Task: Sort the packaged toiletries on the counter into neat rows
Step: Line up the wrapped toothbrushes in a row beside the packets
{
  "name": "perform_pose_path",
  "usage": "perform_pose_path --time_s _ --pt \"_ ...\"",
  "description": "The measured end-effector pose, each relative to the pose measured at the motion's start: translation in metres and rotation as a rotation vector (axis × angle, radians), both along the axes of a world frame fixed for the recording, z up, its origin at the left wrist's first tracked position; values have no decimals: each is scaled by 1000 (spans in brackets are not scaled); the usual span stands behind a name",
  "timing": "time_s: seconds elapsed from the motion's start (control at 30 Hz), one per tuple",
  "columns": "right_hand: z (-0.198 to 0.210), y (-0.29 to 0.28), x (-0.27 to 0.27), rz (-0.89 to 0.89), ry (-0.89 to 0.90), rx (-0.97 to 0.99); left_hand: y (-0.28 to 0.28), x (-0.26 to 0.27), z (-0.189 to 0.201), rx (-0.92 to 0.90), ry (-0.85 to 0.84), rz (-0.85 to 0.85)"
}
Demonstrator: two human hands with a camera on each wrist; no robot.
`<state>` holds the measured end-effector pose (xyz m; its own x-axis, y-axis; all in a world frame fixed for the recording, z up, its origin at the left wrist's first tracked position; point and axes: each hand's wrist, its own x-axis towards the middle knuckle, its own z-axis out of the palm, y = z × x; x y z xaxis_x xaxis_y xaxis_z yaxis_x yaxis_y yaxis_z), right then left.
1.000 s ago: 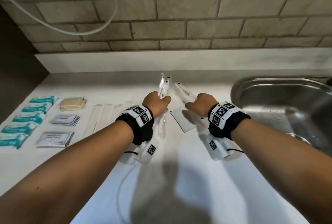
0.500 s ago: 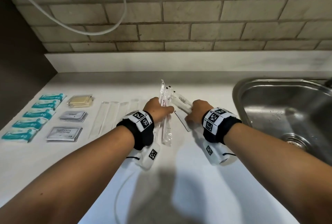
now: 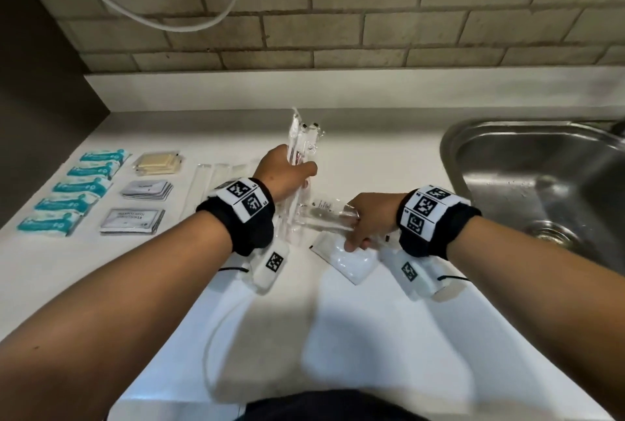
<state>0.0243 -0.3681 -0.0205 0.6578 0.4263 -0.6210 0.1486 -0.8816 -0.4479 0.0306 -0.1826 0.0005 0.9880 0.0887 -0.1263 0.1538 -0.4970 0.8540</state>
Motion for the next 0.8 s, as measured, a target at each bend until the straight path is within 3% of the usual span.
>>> perform_pose_path --time_s 0.1,0.3,0.6,0.8 --pt "-4 10 -22 30 112 41 7 -11 0 -6 -6 -12" --pt "0 15 -33 70 137 73 20 -22 -5 -19 1 -57" --pt "58 -17 10 -101 -122 -61 14 8 -12 -32 25 24" --pt "79 -32 42 -232 -323 -105 -19 34 -28 162 139 -30"
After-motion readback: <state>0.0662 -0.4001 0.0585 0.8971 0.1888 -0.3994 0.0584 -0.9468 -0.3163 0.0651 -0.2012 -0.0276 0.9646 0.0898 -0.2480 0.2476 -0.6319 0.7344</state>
